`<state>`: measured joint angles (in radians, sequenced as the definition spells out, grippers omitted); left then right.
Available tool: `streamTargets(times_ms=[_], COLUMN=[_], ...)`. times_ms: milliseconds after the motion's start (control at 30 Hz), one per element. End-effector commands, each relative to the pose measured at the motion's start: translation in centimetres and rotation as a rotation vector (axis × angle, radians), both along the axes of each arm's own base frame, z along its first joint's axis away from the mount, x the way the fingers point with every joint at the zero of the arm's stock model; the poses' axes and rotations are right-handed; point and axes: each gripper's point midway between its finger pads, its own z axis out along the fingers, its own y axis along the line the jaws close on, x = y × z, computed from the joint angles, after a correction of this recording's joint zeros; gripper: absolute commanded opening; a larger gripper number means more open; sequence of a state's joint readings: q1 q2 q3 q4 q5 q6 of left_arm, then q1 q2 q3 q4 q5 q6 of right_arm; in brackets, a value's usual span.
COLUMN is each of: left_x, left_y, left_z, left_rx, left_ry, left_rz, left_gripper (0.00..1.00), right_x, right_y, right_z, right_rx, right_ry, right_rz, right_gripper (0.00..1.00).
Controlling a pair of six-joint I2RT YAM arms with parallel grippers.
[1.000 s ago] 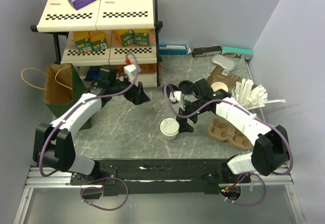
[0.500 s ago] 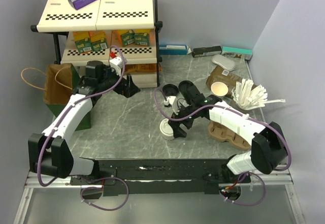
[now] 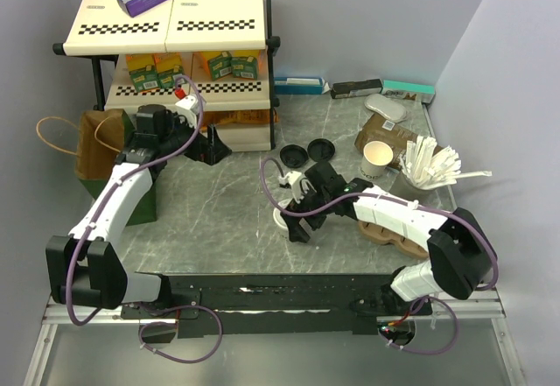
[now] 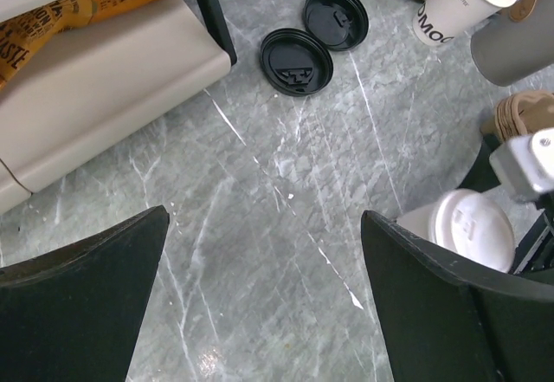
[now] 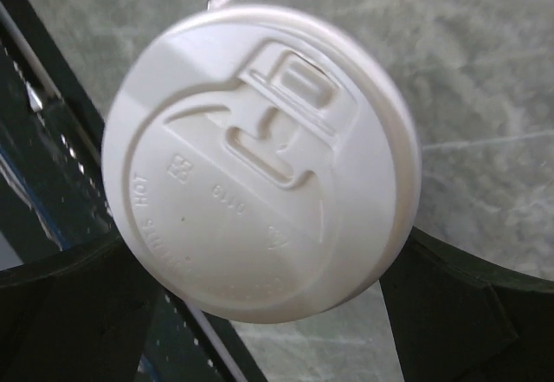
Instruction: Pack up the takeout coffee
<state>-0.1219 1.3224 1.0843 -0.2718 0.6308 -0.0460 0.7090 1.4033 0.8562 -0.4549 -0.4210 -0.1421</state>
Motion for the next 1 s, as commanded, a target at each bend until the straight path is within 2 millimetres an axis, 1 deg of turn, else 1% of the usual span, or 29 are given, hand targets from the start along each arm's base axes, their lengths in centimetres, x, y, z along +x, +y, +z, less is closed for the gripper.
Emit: streamTargets(times_ms=[0, 167, 233, 300, 533, 567, 600, 633, 667, 700, 733, 767, 800, 833, 900, 933, 967], left_x=[-0.6, -1.3, -1.8, -2.2, -3.5, -3.7, -3.9, -4.0, -4.1, -4.3, -4.3, -4.4, -4.5, -4.5, -4.7, -4.7, -4.7], left_y=[0.1, 0.5, 0.6, 0.8, 1.4, 1.5, 1.6, 1.7, 1.8, 1.9, 2.1, 2.1, 2.2, 2.3, 2.5, 2.6, 2.6], left_z=[2.6, 2.5, 2.3, 2.1, 2.7, 2.7, 2.8, 2.9, 2.9, 3.0, 3.0, 3.1, 3.1, 3.2, 3.3, 3.4, 3.4], left_rx=[-0.020, -0.023, -0.023, -0.023, -0.021, -0.020, -0.018, -0.015, -0.012, -0.011, -0.009, -0.008, -0.006, -0.006, -0.006, -0.009, -0.010], left_ry=[-0.054, -0.044, -0.037, -0.032, -0.042, -0.040, -0.045, -0.050, -0.049, -0.050, -0.049, -0.050, -0.047, -0.050, -0.050, -0.048, -0.048], left_rz=[-0.003, 0.008, 0.012, 0.019, 0.037, 0.038, 0.039, 0.041, 0.041, 0.042, 0.047, 0.048, 0.051, 0.054, 0.060, 0.065, 0.067], left_gripper=[1.00, 0.99, 0.99, 1.00, 0.99, 0.99, 0.99, 0.99, 0.99, 0.99, 0.99, 0.99, 0.99, 0.99, 0.99, 1.00, 0.99], right_x=[3.3, 5.7, 6.2, 7.1, 10.4, 11.3, 11.7, 12.1, 13.0, 13.4, 13.8, 14.8, 15.3, 16.3, 17.2, 17.7, 18.6], right_y=[2.9, 4.8, 5.4, 5.9, 8.4, 9.0, 9.3, 9.6, 10.3, 10.6, 10.9, 11.5, 11.8, 12.4, 13.0, 13.2, 13.8], right_z=[1.9, 1.8, 1.6, 1.0, 1.0, 1.2, 1.2, 0.5, 1.2, 1.2, 0.2, 1.0, 1.0, 1.1, 1.0, 0.4, 1.1], right_rx=[0.106, 0.123, 0.125, 0.116, 0.136, 0.142, 0.138, 0.128, 0.138, 0.139, 0.118, 0.128, 0.127, 0.129, 0.133, 0.125, 0.140], right_ry=[-0.082, -0.087, -0.086, -0.086, -0.123, -0.130, -0.134, -0.122, -0.133, -0.135, -0.121, -0.137, -0.140, -0.147, -0.149, -0.146, -0.165], right_rz=[-0.079, -0.104, -0.105, -0.115, -0.134, -0.136, -0.140, -0.141, -0.143, -0.144, -0.148, -0.151, -0.155, -0.165, -0.169, -0.172, -0.177], right_gripper=[1.00, 1.00, 1.00, 0.99, 0.99, 0.99, 1.00, 1.00, 1.00, 1.00, 1.00, 1.00, 1.00, 1.00, 1.00, 1.00, 1.00])
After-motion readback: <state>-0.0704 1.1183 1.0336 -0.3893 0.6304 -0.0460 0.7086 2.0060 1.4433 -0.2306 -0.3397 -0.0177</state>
